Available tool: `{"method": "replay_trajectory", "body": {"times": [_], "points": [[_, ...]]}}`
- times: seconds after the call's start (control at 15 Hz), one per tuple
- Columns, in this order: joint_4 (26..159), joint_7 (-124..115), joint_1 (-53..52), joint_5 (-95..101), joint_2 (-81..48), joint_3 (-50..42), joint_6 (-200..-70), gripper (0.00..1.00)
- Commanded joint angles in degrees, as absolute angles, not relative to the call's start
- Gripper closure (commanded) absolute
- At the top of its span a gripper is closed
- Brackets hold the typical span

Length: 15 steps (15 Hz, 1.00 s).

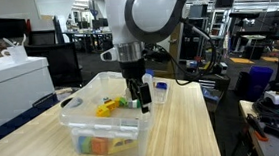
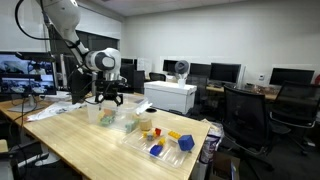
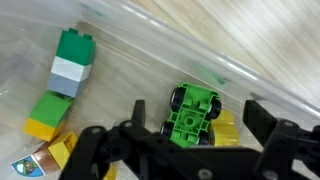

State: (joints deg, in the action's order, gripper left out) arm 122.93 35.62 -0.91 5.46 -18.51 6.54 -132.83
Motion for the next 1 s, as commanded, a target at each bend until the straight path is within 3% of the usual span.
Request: {"method": "replay_trajectory", "body": {"times": [0.0,0.93], "points": [[120.79,37.38,-1.32,6.75,-20.65,7.39,-129.36,0.0],[105.95,30.57,-2.59,7.23,-31.12,6.34,-130.49,0.0]]}}
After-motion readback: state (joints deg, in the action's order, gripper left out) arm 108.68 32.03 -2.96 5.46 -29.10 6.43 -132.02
